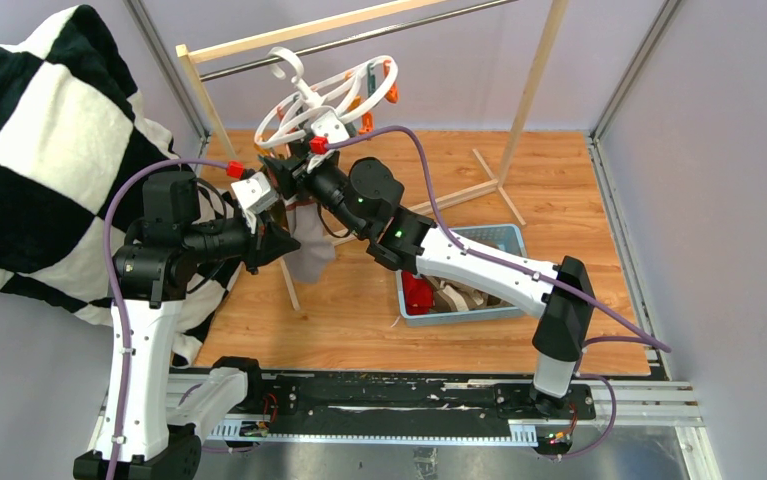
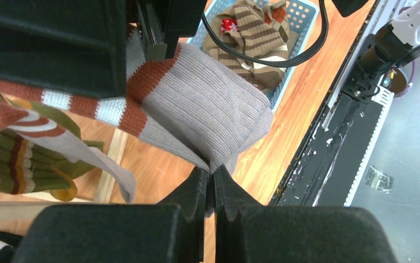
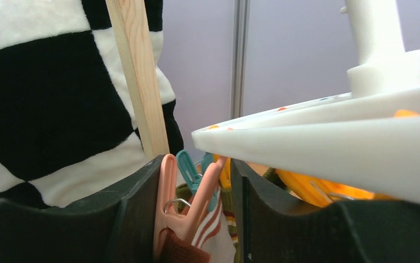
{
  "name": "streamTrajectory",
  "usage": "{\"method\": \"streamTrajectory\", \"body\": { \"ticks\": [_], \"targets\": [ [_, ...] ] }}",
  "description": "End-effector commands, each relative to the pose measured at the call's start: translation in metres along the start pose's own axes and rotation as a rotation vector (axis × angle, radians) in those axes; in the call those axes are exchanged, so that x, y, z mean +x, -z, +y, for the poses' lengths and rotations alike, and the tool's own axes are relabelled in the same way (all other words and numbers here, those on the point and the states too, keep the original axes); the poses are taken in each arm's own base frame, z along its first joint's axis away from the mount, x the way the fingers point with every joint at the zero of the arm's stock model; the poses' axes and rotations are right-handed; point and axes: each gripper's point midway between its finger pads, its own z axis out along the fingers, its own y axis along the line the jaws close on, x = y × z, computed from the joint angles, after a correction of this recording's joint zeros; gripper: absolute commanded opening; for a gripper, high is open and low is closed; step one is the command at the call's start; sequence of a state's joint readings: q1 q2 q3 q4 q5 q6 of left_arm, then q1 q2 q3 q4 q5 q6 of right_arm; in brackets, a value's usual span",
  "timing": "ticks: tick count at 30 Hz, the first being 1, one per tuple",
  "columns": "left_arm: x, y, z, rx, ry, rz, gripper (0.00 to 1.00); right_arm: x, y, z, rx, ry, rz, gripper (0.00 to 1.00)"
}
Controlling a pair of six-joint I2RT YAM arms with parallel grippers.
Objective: Remove the socks clipped to the hanger
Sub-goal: Remove the sock from the hanger.
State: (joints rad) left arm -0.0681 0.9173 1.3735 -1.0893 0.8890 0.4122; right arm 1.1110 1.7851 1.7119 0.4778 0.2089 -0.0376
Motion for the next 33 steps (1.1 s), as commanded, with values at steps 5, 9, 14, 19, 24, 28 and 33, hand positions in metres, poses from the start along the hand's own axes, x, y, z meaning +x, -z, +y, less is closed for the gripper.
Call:
{"method": "streamTrajectory", "body": {
  "ticks": [5, 9, 14, 19, 24, 28, 33],
  "targets": [
    [0.006, 0.0, -0.006, 0.018, 0.0, 0.009, 0.0, -0.03, -0.001, -0.004, -0.004, -0.06, -0.083, 0.12],
    [0.015, -0.002, -0.004, 0.014, 0.001, 0.024, 0.0, -0.034, 0.0, -0.004, -0.033, -0.115, -0.091, 0.0],
    [0.027, -0.003, -0.003, -0.002, -0.007, 0.046, 0.0, -0.036, 0.002, -0.003, -0.083, -0.175, -0.086, 0.0],
    [0.028, -0.003, -0.003, -0.004, -0.006, 0.048, 0.0, -0.04, 0.003, 0.001, -0.153, -0.243, -0.081, 0.01],
    [0.031, -0.002, -0.005, -0.006, -0.007, 0.049, 0.0, -0.04, 0.014, 0.002, -0.222, -0.269, -0.041, 0.56],
    [0.045, -0.004, -0.007, -0.003, -0.001, 0.065, 0.0, -0.036, 0.034, -0.001, -0.255, -0.249, -0.009, 0.8],
    [0.052, -0.004, -0.009, -0.004, 0.0, 0.071, 0.0, -0.02, 0.072, 0.003, -0.349, -0.228, 0.065, 0.91]
  ]
}}
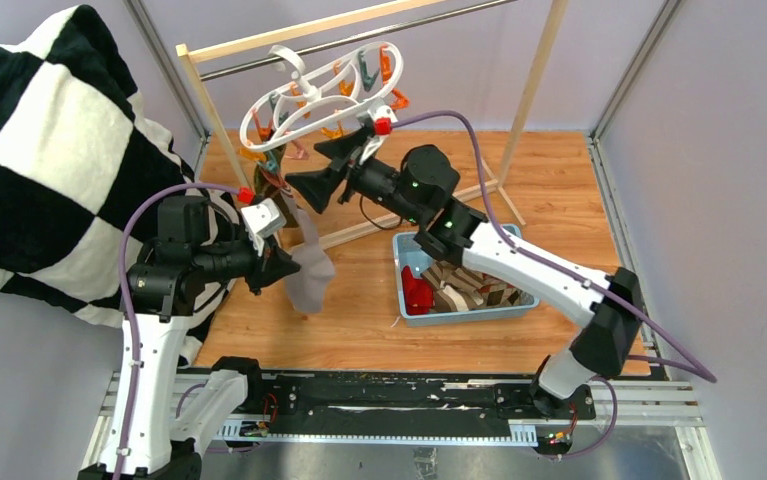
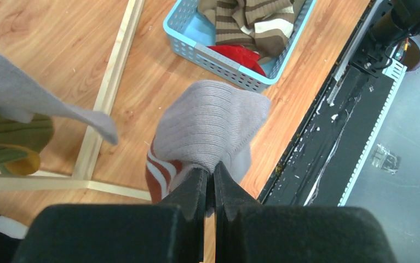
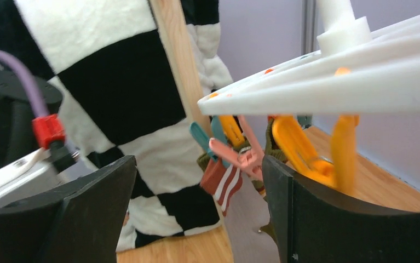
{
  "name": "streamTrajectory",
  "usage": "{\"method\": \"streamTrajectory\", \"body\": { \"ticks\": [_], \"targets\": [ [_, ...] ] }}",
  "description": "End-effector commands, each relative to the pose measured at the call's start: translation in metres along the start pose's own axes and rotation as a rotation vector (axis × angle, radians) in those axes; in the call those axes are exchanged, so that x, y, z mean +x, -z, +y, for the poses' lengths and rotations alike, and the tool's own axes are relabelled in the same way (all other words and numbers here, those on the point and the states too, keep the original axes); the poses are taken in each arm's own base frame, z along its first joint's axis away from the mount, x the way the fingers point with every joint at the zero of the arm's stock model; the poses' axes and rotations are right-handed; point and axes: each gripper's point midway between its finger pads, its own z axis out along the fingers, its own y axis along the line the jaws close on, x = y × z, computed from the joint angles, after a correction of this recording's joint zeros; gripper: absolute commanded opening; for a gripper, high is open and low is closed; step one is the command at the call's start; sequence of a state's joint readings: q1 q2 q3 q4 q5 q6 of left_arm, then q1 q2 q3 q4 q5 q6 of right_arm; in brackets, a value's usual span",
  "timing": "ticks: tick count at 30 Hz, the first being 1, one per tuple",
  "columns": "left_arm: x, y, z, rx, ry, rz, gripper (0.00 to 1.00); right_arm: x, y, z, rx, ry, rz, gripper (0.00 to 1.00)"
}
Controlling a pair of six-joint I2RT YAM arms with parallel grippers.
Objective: Remove the socks clipped to the hanger
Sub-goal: Remove the sock from the hanger, then place the sock in the bin.
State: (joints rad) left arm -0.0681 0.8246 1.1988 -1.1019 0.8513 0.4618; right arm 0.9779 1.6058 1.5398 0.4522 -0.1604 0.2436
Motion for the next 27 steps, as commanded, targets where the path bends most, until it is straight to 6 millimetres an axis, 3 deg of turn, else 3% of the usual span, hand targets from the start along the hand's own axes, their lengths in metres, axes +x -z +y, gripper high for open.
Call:
{"method": "streamTrajectory", "body": {
  "ticks": [1, 8, 11, 15, 18, 22, 23, 24, 25, 27],
  "targets": [
    [0.0, 0.002, -0.004, 0.003, -0.029, -0.007, 0.0, 0.011, 0.037, 0.018, -0.125, 0.011, 0.067, 0.92],
    [-0.015, 0.007, -0.014, 0.042, -0.064, -0.056, 0.0, 0.083, 0.106, 0.053, -0.348, -0.006, 0.213, 0.94],
    [-0.019, 0.007, -0.016, 0.056, -0.062, -0.064, 0.0, 0.096, 0.113, 0.069, -0.423, 0.017, 0.216, 0.94],
    [-0.023, 0.009, -0.017, 0.055, -0.059, -0.073, 0.0, 0.101, 0.103, 0.081, -0.47, 0.048, 0.22, 0.88],
    [-0.027, 0.011, -0.019, 0.048, -0.056, -0.08, 0.0, 0.106, 0.095, 0.082, -0.482, 0.038, 0.239, 0.74],
    [-0.027, 0.012, -0.019, 0.043, -0.056, -0.081, 0.0, 0.115, 0.096, 0.085, -0.502, 0.018, 0.288, 0.28],
    [-0.026, 0.011, -0.018, 0.04, -0.053, -0.076, 0.05, 0.119, 0.099, 0.083, -0.493, 0.013, 0.309, 0.18],
    [-0.025, 0.011, -0.015, 0.033, -0.045, -0.069, 0.21, 0.121, 0.102, 0.079, -0.469, 0.009, 0.331, 0.08],
    [-0.024, 0.01, -0.013, 0.027, -0.036, -0.061, 0.45, 0.125, 0.106, 0.073, -0.44, 0.002, 0.357, 0.01],
    [-0.02, 0.009, -0.006, -0.006, -0.015, -0.04, 0.68, 0.132, 0.119, 0.055, -0.362, -0.018, 0.408, 0.0]
  ]
}}
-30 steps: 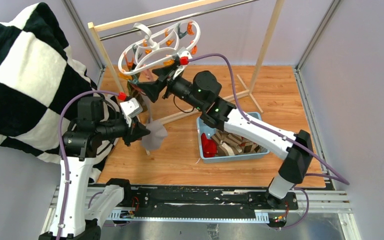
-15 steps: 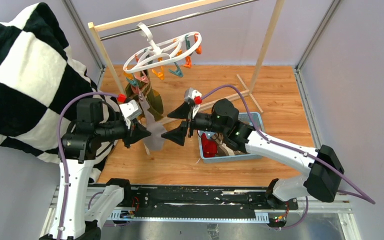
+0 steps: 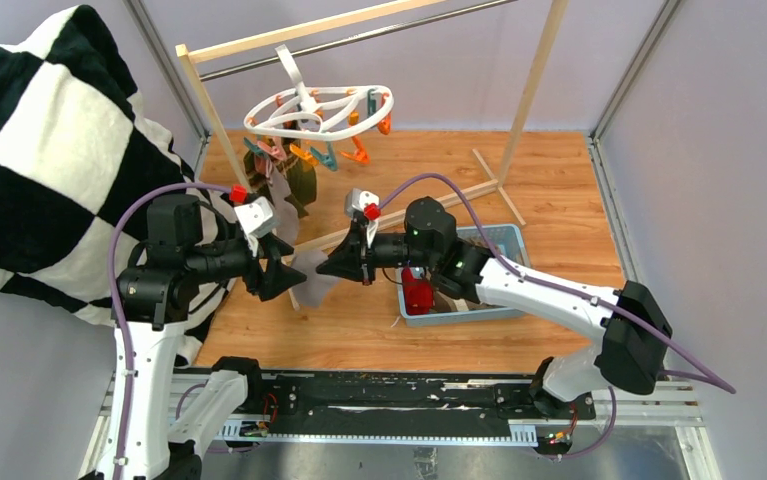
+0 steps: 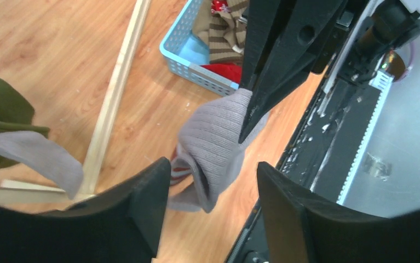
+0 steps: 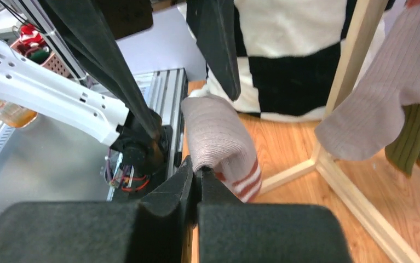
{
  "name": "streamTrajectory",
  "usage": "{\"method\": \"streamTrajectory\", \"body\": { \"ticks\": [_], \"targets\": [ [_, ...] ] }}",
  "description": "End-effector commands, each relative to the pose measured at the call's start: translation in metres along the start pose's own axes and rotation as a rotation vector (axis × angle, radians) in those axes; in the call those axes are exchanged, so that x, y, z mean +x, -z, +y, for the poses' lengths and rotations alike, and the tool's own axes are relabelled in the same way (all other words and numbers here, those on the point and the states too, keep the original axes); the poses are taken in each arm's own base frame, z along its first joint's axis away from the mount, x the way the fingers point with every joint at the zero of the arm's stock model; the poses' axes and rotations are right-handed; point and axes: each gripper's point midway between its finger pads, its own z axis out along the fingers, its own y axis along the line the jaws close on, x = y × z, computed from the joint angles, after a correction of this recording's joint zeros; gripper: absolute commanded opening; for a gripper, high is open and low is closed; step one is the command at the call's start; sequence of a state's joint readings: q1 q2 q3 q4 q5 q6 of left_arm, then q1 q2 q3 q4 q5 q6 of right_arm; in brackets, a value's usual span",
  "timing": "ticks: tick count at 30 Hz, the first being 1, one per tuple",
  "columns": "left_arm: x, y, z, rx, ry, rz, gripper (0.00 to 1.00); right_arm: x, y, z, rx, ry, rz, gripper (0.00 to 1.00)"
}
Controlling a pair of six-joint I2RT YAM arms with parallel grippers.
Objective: Remove the socks clipped to the hanger
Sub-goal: Place the sock in the bin.
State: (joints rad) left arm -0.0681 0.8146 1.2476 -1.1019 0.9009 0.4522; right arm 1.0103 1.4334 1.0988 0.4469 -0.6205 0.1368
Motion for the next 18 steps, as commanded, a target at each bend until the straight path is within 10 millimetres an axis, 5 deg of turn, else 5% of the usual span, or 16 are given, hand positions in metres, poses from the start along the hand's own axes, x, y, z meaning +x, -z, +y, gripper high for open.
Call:
{"method": "streamTrajectory", "body": {
  "ticks": [1, 5, 12, 15, 18],
  "targets": [
    [0.002, 0.002, 0.011, -0.062, 0.029, 0.035, 0.76, 0.016, 0.032, -0.014, 0.107, -0.076, 0.085, 0.0],
    [0.008, 0.001, 0.017, -0.092, 0.049, 0.055, 0.91, 0.042, 0.087, -0.037, 0.28, -0.188, 0.147, 0.0],
    [0.016, 0.001, 0.021, -0.117, 0.073, 0.079, 1.0, 0.107, 0.202, -0.078, 0.704, -0.394, 0.318, 0.0],
    [0.02, 0.002, 0.022, -0.134, 0.079, 0.087, 1.0, 0.135, 0.235, -0.094, 0.827, -0.498, 0.348, 0.02],
    [0.024, 0.002, 0.023, -0.146, 0.101, 0.097, 1.0, 0.155, 0.247, -0.112, 0.907, -0.558, 0.373, 0.05]
  ]
}}
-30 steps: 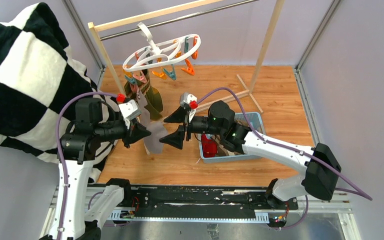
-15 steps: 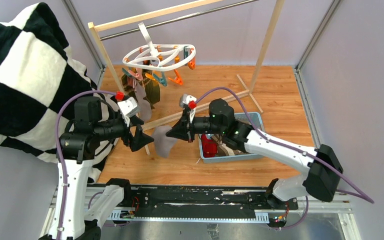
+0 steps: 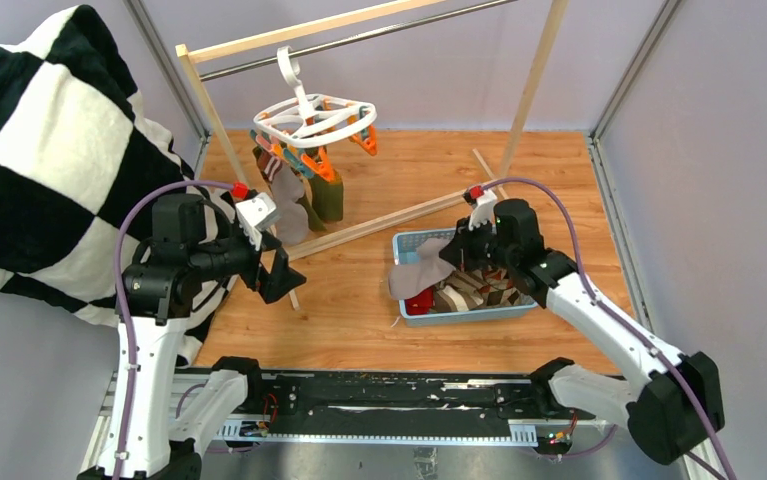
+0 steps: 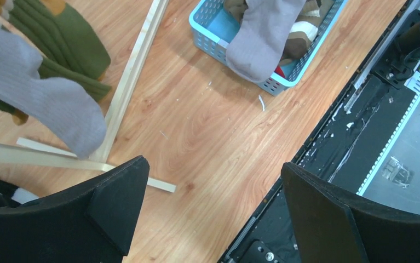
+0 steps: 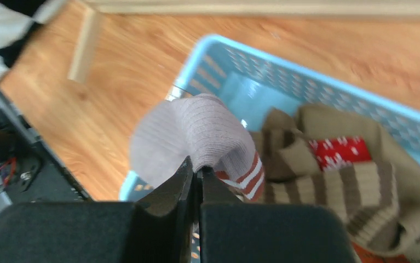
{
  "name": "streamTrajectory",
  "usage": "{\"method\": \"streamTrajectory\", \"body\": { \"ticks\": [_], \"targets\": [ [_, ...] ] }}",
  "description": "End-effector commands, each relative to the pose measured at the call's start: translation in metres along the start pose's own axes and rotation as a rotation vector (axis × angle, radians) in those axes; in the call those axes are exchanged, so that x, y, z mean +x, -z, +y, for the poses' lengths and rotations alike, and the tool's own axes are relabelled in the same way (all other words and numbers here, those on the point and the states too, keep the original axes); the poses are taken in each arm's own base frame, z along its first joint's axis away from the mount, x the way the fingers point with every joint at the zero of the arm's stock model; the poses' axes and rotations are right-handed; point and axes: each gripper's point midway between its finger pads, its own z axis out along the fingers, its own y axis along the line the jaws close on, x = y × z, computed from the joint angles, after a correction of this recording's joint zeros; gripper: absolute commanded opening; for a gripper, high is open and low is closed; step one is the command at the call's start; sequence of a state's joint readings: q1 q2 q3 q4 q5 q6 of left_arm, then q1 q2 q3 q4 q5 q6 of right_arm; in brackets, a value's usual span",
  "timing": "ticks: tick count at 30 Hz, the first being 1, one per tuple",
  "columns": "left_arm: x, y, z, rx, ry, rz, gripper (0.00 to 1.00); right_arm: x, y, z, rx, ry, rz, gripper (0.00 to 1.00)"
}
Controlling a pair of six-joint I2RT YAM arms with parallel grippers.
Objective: Remove the socks clipped to the hanger
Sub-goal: Place the sock in the bin.
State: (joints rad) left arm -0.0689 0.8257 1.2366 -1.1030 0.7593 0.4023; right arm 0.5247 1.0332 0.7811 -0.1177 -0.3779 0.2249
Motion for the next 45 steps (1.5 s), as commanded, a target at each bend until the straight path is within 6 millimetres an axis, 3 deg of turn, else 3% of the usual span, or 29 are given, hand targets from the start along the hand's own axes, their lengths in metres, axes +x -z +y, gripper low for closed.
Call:
{"method": "streamTrajectory", "body": {
  "ticks": [1, 5, 8, 11, 14, 17, 19, 21, 22, 26, 30, 33, 36, 38, 41, 45],
  "targets": [
    [0.009, 0.0, 0.002, -0.029, 0.042, 0.024, 1.0, 0.044, -0.01, -0.044, 0.159, -0.131, 0.151, 0.07],
    [0.008, 0.0, 0.004, -0.036, 0.069, 0.024, 1.0, 0.049, -0.02, -0.06, 0.272, -0.077, 0.231, 0.24],
    [0.005, 0.002, 0.008, -0.054, 0.076, 0.013, 1.0, 0.031, -0.008, -0.07, 0.389, -0.009, 0.213, 0.42],
    [0.006, 0.003, 0.012, -0.061, 0.095, 0.009, 1.0, 0.001, 0.012, -0.07, 0.45, 0.035, 0.108, 0.48],
    [0.005, 0.003, 0.019, -0.071, 0.121, 0.001, 1.0, -0.011, 0.018, -0.056, 0.42, 0.072, 0.059, 0.5],
    [0.001, 0.005, 0.021, -0.078, 0.129, -0.008, 1.0, 0.003, 0.006, -0.044, 0.356, 0.037, 0.1, 0.5],
    [-0.002, 0.007, 0.021, -0.084, 0.123, -0.015, 1.0, 0.016, -0.01, -0.02, 0.197, -0.029, 0.115, 0.47],
    [-0.004, 0.009, 0.021, -0.091, 0.117, -0.02, 1.0, 0.029, -0.03, 0.02, -0.063, -0.102, 0.104, 0.4],
    [-0.004, 0.009, 0.021, -0.095, 0.116, -0.022, 1.0, 0.034, -0.038, 0.026, -0.114, -0.133, 0.093, 0.38],
    [-0.008, 0.014, 0.02, -0.116, 0.105, -0.032, 1.0, 0.086, -0.053, -0.01, -0.026, -0.269, 0.225, 0.29],
    [-0.007, 0.016, 0.024, -0.142, 0.102, -0.026, 1.0, 0.107, -0.046, -0.056, 0.177, -0.295, 0.242, 0.25],
    [-0.004, 0.013, 0.029, -0.15, 0.126, -0.01, 1.0, 0.077, -0.035, -0.064, 0.274, -0.201, 0.141, 0.29],
    [-0.002, 0.012, 0.035, -0.159, 0.154, -0.001, 1.0, 0.03, -0.025, -0.046, 0.3, -0.043, 0.022, 0.39],
    [-0.002, 0.013, 0.038, -0.169, 0.167, -0.002, 1.0, -0.005, -0.025, -0.021, 0.25, 0.072, -0.089, 0.46],
    [-0.002, 0.015, 0.045, -0.193, 0.19, -0.003, 1.0, -0.05, -0.037, 0.035, 0.092, 0.219, -0.261, 0.61],
    [0.005, 0.021, 0.062, -0.281, 0.221, 0.023, 1.0, -0.076, -0.072, 0.104, -0.118, 0.364, -0.364, 0.76]
  ]
}}
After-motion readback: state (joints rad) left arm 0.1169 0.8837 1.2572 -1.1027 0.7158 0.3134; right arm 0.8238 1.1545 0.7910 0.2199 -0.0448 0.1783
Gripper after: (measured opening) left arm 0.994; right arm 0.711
